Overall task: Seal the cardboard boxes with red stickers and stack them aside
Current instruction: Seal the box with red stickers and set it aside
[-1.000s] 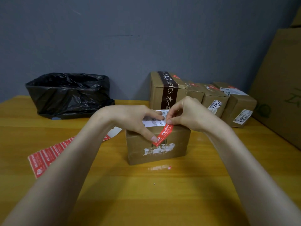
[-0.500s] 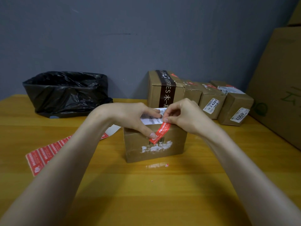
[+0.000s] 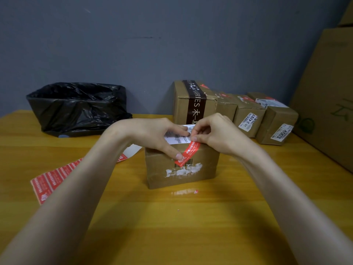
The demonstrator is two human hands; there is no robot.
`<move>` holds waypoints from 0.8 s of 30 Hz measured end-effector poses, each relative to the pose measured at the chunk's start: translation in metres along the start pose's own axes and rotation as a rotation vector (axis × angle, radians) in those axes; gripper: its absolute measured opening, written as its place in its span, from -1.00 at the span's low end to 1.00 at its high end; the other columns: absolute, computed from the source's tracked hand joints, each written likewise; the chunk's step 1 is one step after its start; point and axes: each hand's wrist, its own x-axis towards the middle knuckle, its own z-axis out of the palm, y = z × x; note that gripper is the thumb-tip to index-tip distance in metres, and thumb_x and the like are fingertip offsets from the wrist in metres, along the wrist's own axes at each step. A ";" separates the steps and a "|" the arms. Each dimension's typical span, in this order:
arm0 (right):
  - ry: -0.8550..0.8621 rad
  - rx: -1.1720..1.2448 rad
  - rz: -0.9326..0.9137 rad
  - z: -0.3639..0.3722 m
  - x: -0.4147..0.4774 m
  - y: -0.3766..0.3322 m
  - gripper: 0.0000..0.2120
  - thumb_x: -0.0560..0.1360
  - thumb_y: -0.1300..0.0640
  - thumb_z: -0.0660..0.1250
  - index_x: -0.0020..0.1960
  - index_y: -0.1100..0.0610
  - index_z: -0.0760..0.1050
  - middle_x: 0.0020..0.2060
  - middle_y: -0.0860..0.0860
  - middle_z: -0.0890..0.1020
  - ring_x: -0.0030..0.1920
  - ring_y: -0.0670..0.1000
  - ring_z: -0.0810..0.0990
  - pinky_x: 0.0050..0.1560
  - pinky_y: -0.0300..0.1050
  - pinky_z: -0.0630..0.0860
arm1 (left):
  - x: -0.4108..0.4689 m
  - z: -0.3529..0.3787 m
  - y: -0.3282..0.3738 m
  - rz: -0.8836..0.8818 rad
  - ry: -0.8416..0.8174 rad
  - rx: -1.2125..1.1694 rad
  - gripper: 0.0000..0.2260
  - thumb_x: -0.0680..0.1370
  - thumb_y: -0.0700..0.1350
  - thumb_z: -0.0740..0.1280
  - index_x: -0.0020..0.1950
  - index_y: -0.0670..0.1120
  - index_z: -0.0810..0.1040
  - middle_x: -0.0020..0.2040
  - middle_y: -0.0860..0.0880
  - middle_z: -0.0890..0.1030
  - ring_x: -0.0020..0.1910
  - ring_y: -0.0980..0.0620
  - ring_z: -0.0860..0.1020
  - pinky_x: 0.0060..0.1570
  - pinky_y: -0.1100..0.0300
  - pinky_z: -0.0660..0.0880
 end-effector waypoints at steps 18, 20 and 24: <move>-0.054 -0.071 -0.030 -0.001 0.000 0.002 -0.88 0.48 0.13 0.37 -0.21 -0.04 0.54 -0.29 -0.16 0.55 -0.17 -0.07 0.51 -0.09 -0.13 0.45 | 0.001 0.000 -0.003 0.025 0.004 0.008 -0.36 0.43 0.08 0.40 0.47 0.11 0.26 0.50 0.18 0.17 0.45 0.15 0.19 0.30 0.26 0.18; -0.032 -0.038 -0.039 -0.001 -0.002 0.003 -0.90 0.45 0.15 0.40 -0.21 -0.02 0.58 -0.28 -0.13 0.59 -0.18 -0.10 0.53 -0.11 -0.20 0.44 | 0.001 0.000 -0.002 0.025 0.008 0.017 -0.36 0.43 0.08 0.40 0.47 0.11 0.25 0.51 0.18 0.16 0.45 0.14 0.18 0.29 0.26 0.17; 0.040 -0.045 -0.055 0.002 -0.003 0.004 -0.96 0.42 0.15 0.43 -0.18 0.03 0.64 -0.27 -0.12 0.59 -0.21 -0.17 0.48 -0.15 -0.24 0.36 | 0.000 0.000 -0.002 0.028 0.006 0.017 -0.36 0.44 0.07 0.40 0.48 0.10 0.25 0.51 0.18 0.15 0.45 0.13 0.18 0.28 0.27 0.19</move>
